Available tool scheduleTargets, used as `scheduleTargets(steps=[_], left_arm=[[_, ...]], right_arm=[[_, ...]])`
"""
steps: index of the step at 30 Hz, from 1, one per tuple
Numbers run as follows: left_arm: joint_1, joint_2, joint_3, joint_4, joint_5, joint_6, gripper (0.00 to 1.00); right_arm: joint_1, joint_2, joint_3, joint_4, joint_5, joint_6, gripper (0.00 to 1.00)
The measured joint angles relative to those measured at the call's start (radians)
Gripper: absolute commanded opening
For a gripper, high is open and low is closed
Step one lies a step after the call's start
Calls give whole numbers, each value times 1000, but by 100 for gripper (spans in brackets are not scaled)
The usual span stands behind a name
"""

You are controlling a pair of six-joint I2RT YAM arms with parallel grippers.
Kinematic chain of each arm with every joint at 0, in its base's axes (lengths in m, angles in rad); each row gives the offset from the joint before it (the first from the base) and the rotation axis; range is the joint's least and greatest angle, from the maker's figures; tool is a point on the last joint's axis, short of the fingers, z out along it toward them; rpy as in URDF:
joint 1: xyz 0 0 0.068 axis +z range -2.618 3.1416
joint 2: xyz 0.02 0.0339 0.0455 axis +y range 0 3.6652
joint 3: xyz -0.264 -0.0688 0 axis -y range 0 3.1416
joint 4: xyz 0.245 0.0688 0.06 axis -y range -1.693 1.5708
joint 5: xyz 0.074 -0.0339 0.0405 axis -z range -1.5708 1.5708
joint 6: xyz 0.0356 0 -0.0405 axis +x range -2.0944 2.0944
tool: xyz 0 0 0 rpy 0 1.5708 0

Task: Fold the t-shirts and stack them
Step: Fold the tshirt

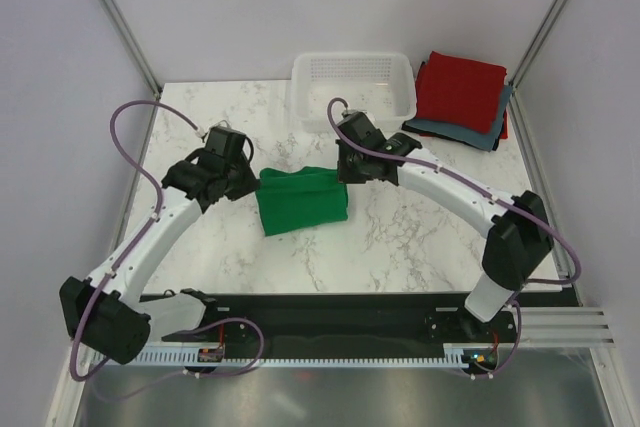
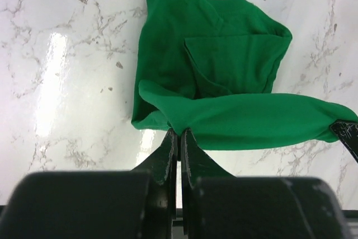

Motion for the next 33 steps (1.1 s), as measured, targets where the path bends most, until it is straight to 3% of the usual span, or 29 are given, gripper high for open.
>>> scheduleTargets(steps=[9,16,24,25,26,27,29,30,33], left_arm=[[141,274,48,132,117,72,2],[179,486,149,182,154,102,2],[217,616,265,182,174,131,3],[220,623,280,179,175,134,6],[223,626,293,178,175,138,25],[227,628,307,177,177,148,41],[234,634,335,170,174,175,67],[240,640,352,163,176,185,70],[253,663,411,140,176,212,74]], right_arm=[[-86,238,169,11,-49,-79,0],[-146,398,278,11,-93,-121,0],[-183,533,411,5,-146,-158,1],[-188,541,429,3,-153,-161,6],[-193,549,447,5,-157,-164,16],[-197,554,462,4,-163,-167,40],[-206,558,490,-7,-160,-175,56],[-212,558,501,-19,-158,-183,62],[-229,550,510,-37,-145,-198,65]])
